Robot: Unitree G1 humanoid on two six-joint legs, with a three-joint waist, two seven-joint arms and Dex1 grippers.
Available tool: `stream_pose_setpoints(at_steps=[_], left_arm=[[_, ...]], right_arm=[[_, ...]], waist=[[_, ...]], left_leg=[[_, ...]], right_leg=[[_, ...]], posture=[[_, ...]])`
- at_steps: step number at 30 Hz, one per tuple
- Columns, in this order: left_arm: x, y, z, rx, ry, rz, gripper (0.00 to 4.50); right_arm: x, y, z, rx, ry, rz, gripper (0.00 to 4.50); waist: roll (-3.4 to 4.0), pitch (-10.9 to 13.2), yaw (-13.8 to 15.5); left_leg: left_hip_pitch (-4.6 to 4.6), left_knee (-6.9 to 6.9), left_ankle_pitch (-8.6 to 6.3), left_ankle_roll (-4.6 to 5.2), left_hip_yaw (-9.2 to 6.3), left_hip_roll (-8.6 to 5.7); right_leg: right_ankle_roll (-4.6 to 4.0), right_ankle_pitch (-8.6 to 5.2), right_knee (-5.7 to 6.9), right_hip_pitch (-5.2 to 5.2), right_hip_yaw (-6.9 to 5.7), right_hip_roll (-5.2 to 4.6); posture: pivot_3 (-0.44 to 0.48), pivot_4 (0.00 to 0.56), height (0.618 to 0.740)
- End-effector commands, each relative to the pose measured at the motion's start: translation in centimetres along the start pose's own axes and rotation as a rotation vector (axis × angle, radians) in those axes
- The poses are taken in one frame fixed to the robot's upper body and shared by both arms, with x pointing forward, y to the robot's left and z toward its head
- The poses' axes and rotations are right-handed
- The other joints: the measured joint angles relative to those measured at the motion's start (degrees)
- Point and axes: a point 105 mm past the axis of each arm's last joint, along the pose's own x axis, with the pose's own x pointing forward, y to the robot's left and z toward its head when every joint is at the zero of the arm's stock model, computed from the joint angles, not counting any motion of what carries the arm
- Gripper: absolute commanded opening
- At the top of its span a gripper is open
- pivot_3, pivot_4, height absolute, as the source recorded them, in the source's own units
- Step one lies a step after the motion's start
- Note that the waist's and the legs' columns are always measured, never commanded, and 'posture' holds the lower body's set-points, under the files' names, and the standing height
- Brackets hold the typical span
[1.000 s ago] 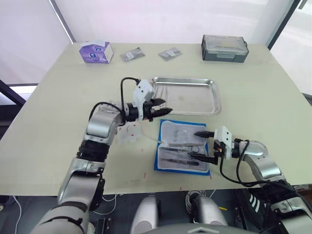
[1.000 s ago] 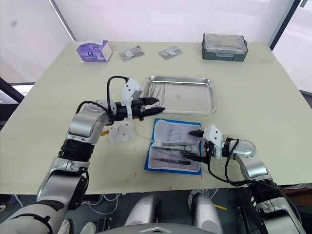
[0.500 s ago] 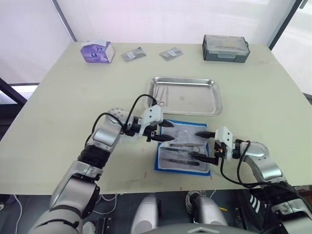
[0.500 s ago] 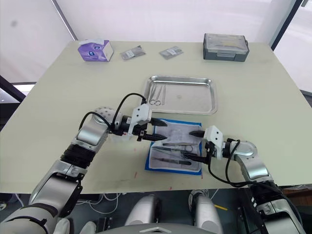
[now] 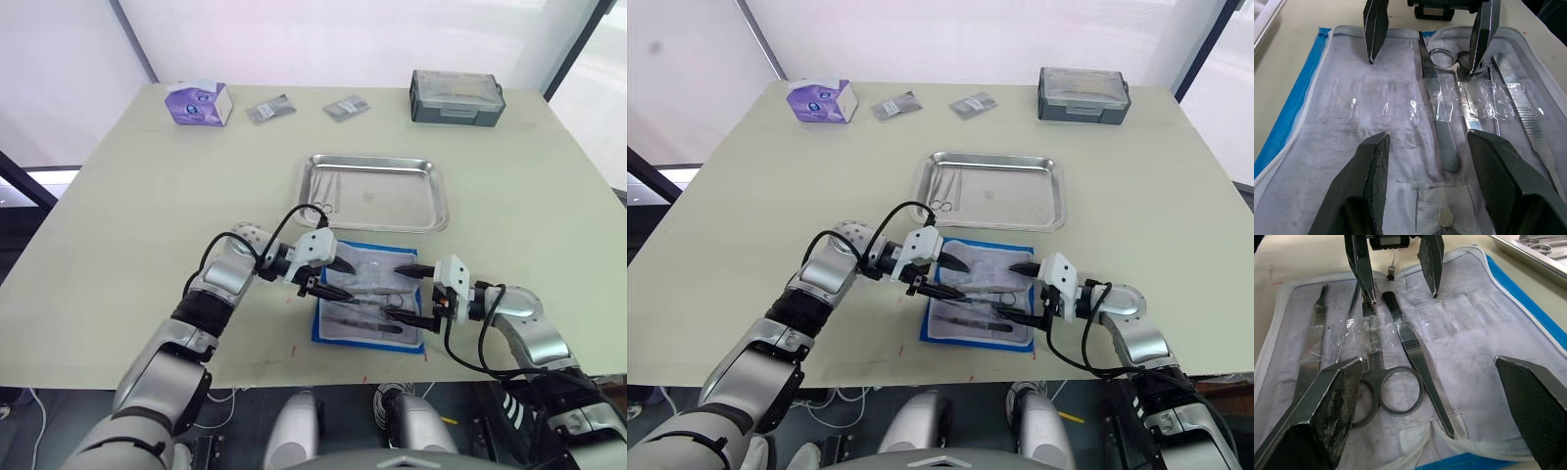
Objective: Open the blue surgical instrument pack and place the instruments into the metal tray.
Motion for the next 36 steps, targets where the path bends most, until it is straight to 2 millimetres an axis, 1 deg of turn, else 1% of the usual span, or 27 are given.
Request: stream_pose_setpoints(at_steps=[1, 7, 11, 21, 27, 28, 29, 30, 32, 33, 34, 36], left_arm=[[0.3, 0.1, -0.7, 0.006, 0.026, 0.012, 2.66], [0.7, 0.5, -1.3, -0.02, 0.031, 0.054, 2.66], [0.7, 0.4, -1.7, -0.02, 0.049, 0.052, 2.66], [0.5, -1.6, -2.8, -0.029, 0.098, -0.05, 2.66], [0.4, -1.5, -3.0, -0.039, 0.102, -0.03, 2.66], [0.5, -1.5, -3.0, -0.04, 0.1, -0.033, 2.17], [0.5, -1.6, -3.0, -0.041, 0.097, -0.038, 1.92], [0.6, -1.6, -2.9, -0.042, 0.095, -0.042, 1.52], [0.7, -1.7, -2.9, -0.042, 0.093, -0.047, 0.57], [0.8, -1.8, -2.9, -0.043, 0.091, -0.053, 0.19], [0.8, -1.9, -2.8, -0.043, 0.09, -0.057, 0.06], [0.8, -1.9, -2.8, -0.044, 0.088, -0.061, 0.06]], right_arm=[[-1.0, 0.9, -3.7, 0.11, 0.133, -0.005, 4.5], [-1.0, 0.8, -3.6, 0.107, 0.133, -0.005, 4.5], [-1.0, 0.8, -3.6, 0.106, 0.134, -0.003, 4.5], [-0.9, 0.7, -3.4, 0.104, 0.132, -0.003, 4.5], [-0.9, 0.7, -3.4, 0.103, 0.13, -0.002, 4.5], [-0.9, 0.7, -3.4, 0.103, 0.13, -0.002, 4.5], [-0.9, 0.7, -3.4, 0.103, 0.13, -0.002, 4.5], [-0.9, 0.7, -3.4, 0.103, 0.13, -0.002, 4.5], [-0.9, 0.7, -3.4, 0.103, 0.13, -0.003, 4.5], [-0.9, 0.7, -3.4, 0.103, 0.131, -0.003, 4.5], [-0.9, 0.7, -3.4, 0.104, 0.132, -0.004, 4.5], [-0.9, 0.7, -3.5, 0.104, 0.133, -0.004, 4.5]], waist=[[0.0, 0.0, 0.03], [0.01, -0.02, 0.08], [0.01, -0.02, 0.06], [0.03, -0.03, -0.02], [0.03, -0.04, -0.03], [0.04, -0.04, -0.03], [0.04, -0.04, -0.03], [0.04, -0.04, -0.01], [0.04, -0.05, 0.02], [0.04, -0.06, 0.02], [0.05, -0.06, 0.01], [0.05, -0.07, 0.01]], left_leg=[[0.01, 0.0, 0.0, 0.0, 0.0, 0.0], [0.02, 0.0, 0.0, 0.0, 0.0, 0.0], [0.03, 0.0, 0.0, 0.0, 0.0, 0.0], [0.04, 0.0, 0.0, 0.0, 0.0, 0.0], [0.05, 0.0, 0.0, 0.0, 0.01, 0.0], [0.05, 0.0, 0.0, 0.0, 0.0, 0.0], [0.05, 0.0, 0.0, 0.01, 0.01, 0.0], [0.05, 0.0, 0.0, 0.01, 0.01, 0.0], [0.06, 0.0, 0.0, 0.01, 0.01, 0.0], [0.06, 0.0, 0.0, 0.01, 0.01, 0.0], [0.06, 0.0, 0.0, 0.01, 0.01, 0.0], [0.06, 0.0, 0.0, 0.0, 0.01, 0.0]], right_leg=[[0.0, 0.0, 0.0, 0.0, 0.0, 0.0], [0.0, 0.0, 0.0, 0.02, 0.0, 0.0], [0.0, 0.0, 0.0, 0.02, 0.0, 0.0], [0.0, 0.0, 0.01, 0.02, 0.01, 0.01], [0.0, 0.0, 0.01, 0.02, 0.02, 0.01], [0.0, 0.0, 0.01, 0.02, 0.01, 0.01], [0.0, 0.0, 0.01, 0.02, 0.02, 0.01], [0.0, 0.0, 0.01, 0.02, 0.02, 0.01], [0.0, 0.0, 0.01, 0.03, 0.02, 0.01], [0.0, 0.0, 0.02, 0.03, 0.02, 0.01], [0.0, 0.0, 0.01, 0.03, 0.02, 0.01], [0.0, 0.0, 0.01, 0.03, 0.02, 0.01]], posture=[[0.0, 0.15, 0.727], [0.0, 0.15, 0.727], [0.0, 0.15, 0.727], [0.0, 0.15, 0.727], [0.0, 0.15, 0.727], [0.0, 0.15, 0.727], [0.0, 0.15, 0.727], [0.0, 0.15, 0.727], [0.0, 0.15, 0.727], [0.0, 0.15, 0.727], [0.0, 0.15, 0.727], [0.0, 0.15, 0.727]])
